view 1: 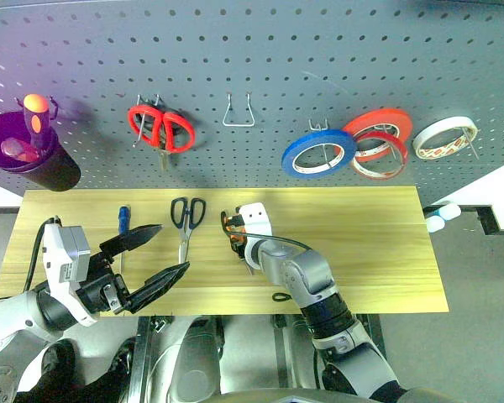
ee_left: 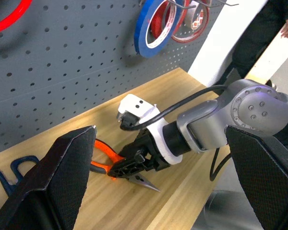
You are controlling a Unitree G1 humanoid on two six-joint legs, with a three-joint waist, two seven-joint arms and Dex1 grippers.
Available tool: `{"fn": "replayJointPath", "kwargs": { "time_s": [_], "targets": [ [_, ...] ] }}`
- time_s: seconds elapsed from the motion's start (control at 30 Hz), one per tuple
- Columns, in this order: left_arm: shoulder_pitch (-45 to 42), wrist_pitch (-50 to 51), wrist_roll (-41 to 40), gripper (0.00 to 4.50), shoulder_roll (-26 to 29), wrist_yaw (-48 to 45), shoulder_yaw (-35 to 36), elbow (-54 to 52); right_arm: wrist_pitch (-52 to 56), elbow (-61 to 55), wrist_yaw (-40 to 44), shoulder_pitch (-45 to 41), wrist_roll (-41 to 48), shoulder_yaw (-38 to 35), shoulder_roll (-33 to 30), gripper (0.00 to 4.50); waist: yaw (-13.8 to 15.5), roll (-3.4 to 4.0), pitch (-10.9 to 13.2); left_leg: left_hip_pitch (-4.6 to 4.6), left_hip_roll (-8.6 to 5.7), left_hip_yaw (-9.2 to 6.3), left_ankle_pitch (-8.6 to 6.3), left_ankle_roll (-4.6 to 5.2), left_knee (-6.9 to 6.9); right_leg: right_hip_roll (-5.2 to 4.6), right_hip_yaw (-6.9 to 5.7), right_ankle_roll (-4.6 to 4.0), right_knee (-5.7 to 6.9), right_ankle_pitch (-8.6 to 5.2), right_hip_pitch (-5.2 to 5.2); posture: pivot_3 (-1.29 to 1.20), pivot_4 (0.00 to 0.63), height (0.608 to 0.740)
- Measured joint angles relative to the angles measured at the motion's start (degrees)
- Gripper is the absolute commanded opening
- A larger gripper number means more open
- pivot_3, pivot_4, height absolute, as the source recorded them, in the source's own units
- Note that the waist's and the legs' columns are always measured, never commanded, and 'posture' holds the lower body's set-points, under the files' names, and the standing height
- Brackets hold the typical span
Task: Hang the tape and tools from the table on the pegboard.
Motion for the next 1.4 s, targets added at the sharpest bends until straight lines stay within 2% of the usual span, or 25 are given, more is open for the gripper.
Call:
{"fn": "replayJointPath", "kwargs": {
  "time_s": [0.2, 0.33, 0.4, 0.53, 0.97, 1.4],
  "targets": [
    [-0.1, 0.1, -0.1, 4.50, 0.0, 0.2, 0.0, 0.0, 2.0, -4.8, 3.4, 0.2, 0.6, -0.9, -0.8, 1.98, 0.0, 0.03, 0.1, -0.04, 0.00, 0.02, 0.00, 0.00, -0.03, 0.00, 0.01, 0.14, 0.05, -0.03, -0.07, 0.09, 0.391, 0.733],
    [-0.7, 0.7, -0.6, 4.50, 0.2, 0.8, -0.1, 0.0, 3.2, -7.7, 7.4, 1.2, 0.5, -1.2, -6.9, 1.98, 0.5, 0.08, 0.1, -0.04, -0.06, 0.04, 0.00, 0.00, -0.02, -0.07, 0.02, 0.04, 0.04, -0.13, -0.05, 0.08, 0.391, 0.733],
    [-1.1, 1.0, -0.8, 4.50, 0.5, 1.0, -0.1, 0.0, 3.7, -7.8, 8.1, 2.2, 0.6, -3.5, -7.7, 1.98, 0.5, 0.04, 0.2, -0.05, -0.06, 0.04, 0.00, 0.00, -0.02, -0.07, 0.02, 0.05, 0.04, -0.13, -0.05, 0.08, 0.392, 0.733],
    [-2.8, 1.2, -1.1, 4.50, 0.9, 1.3, -0.5, 0.0, 3.8, -9.9, 11.3, 2.6, 0.6, -3.6, -11.7, 1.98, 0.0, 0.05, 0.4, -0.01, -0.05, 0.03, 0.00, 0.00, -0.02, -0.04, 0.03, 0.05, 0.10, -0.12, -0.06, 0.06, 0.395, 0.733],
    [-6.8, 1.2, 0.0, 4.50, 1.5, -1.8, -1.7, 5.1, 4.7, -20.1, 20.5, 11.4, 3.1, -5.0, -18.9, 1.98, -0.1, -0.02, 0.6, 0.00, -0.05, 0.04, 0.00, -0.01, -0.01, -0.03, 0.03, 0.03, 0.12, -0.14, -0.05, -0.01, 0.378, 0.733],
    [-13.6, 2.7, -0.1, 4.50, 2.0, -2.1, -4.1, 9.9, -8.2, -23.6, 31.8, 18.6, 6.6, -9.5, -23.6, 1.98, -0.3, -0.07, 0.6, 0.06, -0.06, 0.07, 0.00, -0.01, 0.04, -0.02, 0.03, 0.16, 0.15, -0.04, 0.02, -0.05, 0.345, 0.733]
  ]
}}
